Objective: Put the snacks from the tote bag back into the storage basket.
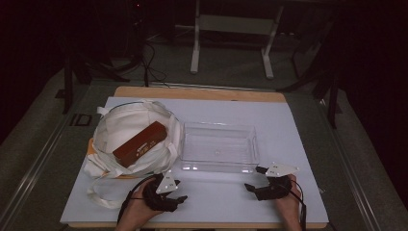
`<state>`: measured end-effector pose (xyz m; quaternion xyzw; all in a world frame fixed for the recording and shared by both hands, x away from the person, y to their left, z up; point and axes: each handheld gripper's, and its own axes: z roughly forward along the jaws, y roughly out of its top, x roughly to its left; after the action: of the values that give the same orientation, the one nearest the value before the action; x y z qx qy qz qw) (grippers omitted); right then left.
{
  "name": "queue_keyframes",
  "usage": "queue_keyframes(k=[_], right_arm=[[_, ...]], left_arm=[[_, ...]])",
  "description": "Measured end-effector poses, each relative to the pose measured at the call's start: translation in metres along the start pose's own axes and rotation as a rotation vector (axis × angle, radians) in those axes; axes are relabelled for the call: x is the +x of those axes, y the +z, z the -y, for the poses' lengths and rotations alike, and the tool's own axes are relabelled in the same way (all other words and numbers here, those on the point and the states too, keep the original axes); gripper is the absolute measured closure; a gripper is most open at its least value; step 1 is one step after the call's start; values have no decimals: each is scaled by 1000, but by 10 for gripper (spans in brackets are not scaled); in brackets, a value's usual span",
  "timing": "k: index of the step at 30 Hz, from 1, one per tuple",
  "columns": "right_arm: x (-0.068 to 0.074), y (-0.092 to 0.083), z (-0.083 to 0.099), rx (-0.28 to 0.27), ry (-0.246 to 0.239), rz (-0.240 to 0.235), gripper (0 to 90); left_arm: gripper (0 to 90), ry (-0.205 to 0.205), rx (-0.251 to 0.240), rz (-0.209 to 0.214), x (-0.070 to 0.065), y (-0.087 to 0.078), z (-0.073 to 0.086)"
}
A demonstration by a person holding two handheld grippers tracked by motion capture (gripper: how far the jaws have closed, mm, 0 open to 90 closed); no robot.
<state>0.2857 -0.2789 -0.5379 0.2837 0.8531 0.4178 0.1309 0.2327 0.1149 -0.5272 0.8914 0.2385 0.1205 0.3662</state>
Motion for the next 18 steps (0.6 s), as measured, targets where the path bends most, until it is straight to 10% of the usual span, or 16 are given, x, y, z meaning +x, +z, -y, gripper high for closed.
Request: queue_keyframes(k=[18], right_arm=[[1,-5,3,-49,-5,7,225]], left_arm=[[417,-3,0,33,0,-4,-6]])
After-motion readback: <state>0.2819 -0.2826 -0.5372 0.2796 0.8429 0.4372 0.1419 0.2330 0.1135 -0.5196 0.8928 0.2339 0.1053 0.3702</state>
